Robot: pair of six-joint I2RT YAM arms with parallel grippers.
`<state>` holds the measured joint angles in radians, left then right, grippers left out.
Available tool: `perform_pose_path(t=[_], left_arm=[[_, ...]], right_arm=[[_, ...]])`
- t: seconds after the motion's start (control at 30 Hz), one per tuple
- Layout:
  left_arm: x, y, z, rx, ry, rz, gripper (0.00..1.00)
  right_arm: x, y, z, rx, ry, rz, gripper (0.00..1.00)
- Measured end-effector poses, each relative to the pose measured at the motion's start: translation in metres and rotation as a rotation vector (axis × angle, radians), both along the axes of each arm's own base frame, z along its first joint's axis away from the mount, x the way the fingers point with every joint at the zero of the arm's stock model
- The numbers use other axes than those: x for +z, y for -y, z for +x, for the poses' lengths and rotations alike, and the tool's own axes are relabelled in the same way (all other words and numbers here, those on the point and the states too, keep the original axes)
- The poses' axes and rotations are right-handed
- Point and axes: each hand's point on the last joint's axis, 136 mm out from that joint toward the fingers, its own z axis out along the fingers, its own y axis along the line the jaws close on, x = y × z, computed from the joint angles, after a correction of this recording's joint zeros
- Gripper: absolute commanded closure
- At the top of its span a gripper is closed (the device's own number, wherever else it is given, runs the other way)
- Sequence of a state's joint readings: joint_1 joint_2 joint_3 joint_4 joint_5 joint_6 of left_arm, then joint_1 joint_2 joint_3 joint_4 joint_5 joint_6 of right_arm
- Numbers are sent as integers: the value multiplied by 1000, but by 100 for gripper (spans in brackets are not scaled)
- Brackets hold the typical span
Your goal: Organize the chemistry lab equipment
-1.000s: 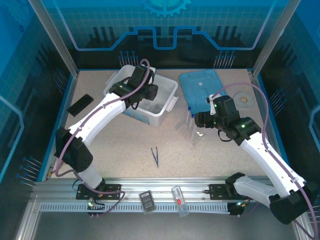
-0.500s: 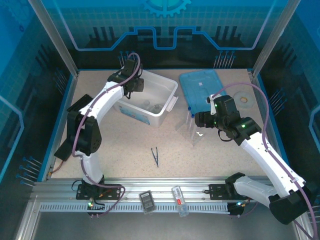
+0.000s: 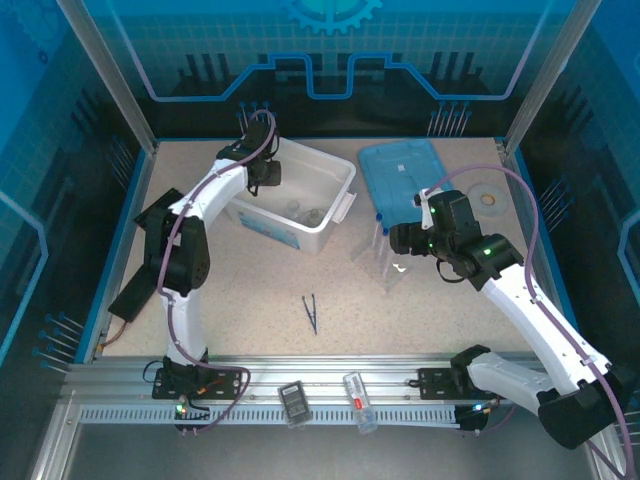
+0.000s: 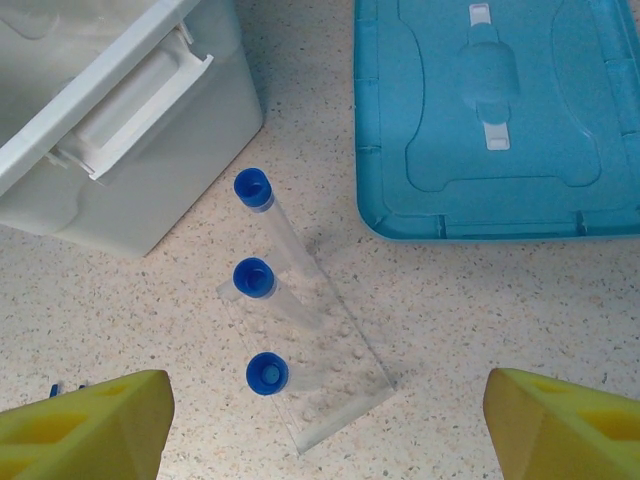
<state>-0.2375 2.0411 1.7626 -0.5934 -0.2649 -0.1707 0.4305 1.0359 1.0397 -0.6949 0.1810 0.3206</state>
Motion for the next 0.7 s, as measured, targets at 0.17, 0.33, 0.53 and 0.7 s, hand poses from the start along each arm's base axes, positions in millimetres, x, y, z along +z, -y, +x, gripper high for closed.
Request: perform_pose_path(t=[0.17,0.33,0.53,0.7], left_arm=[[-10,3,0,2,-22,-17,67],[-14,6,0,-6,-33,-29,67],[-31,4,-10,15,-76,-38,68],[-54,-1,-29,38,-153,-26,68]], right_arm=[[0,0,0,2,-1,1,18],[0,0,0,2,-1,2,18],[1,0,0,2,1,3,18],[0,0,0,2,1,3,18]])
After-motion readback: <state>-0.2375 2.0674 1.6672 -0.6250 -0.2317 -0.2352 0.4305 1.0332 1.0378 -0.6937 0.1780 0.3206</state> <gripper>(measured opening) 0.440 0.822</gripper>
